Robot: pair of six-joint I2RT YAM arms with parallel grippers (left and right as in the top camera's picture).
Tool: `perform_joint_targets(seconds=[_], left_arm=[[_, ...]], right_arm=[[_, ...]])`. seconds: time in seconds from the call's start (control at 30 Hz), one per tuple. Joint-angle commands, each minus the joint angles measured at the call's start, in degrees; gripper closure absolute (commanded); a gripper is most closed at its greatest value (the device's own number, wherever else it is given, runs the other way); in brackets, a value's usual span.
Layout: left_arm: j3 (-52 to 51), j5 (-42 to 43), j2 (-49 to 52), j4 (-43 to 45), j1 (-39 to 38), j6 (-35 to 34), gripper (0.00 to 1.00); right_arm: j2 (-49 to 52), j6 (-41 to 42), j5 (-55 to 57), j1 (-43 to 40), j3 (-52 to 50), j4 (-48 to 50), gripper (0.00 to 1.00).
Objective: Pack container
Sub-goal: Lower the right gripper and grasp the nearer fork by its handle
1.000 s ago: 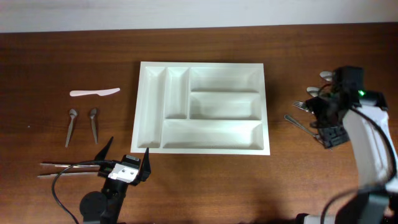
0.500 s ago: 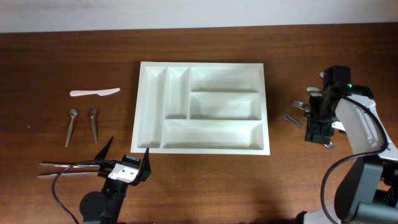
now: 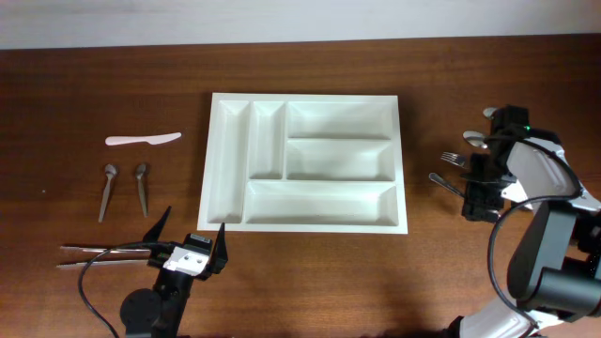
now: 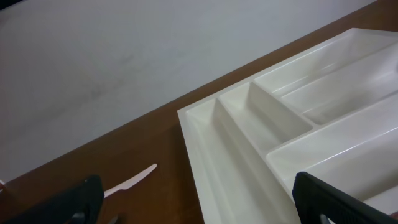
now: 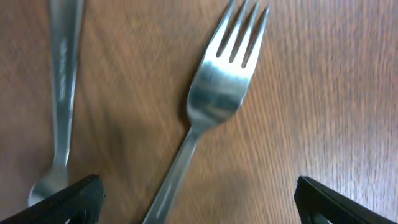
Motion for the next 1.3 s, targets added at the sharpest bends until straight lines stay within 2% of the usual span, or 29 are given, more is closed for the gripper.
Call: perform_joint_targets(seconds=[0.0, 0.93, 1.07, 1.13, 1.2, 1.27], left_arm=[[-0.44, -0.15, -0.33, 0.07, 0.17, -0.74, 0.01], [-0.44, -0.15, -0.33, 0.07, 0.17, -0.76, 0.01], [-0.44, -0.15, -0.33, 0.07, 0.2, -0.74, 0.01], [-0.44, -0.15, -0.33, 0.07, 0.17, -0.76, 0.01], [-0.44, -0.15, -0.33, 0.07, 0.17, -0.76, 0.01], [-0.44, -0.15, -0.33, 0.07, 0.2, -0.74, 0.01]], right_arm=[[2.03, 0.9, 1.92, -1.31, 0.33, 0.2, 0.01], [8.41, 0.92, -0.9, 1.95, 0.31, 5.84, 0.01], [8.41, 0.94, -0.98, 2.14, 0.31, 4.87, 0.11], [8.41, 0.92, -0.94, 2.14, 0.31, 4.81, 0.23], [8.41, 0.9, -0.96, 2.16, 0.31, 4.74, 0.44], [8.41, 0.9, -0.96, 2.14, 0.31, 4.66, 0.52]])
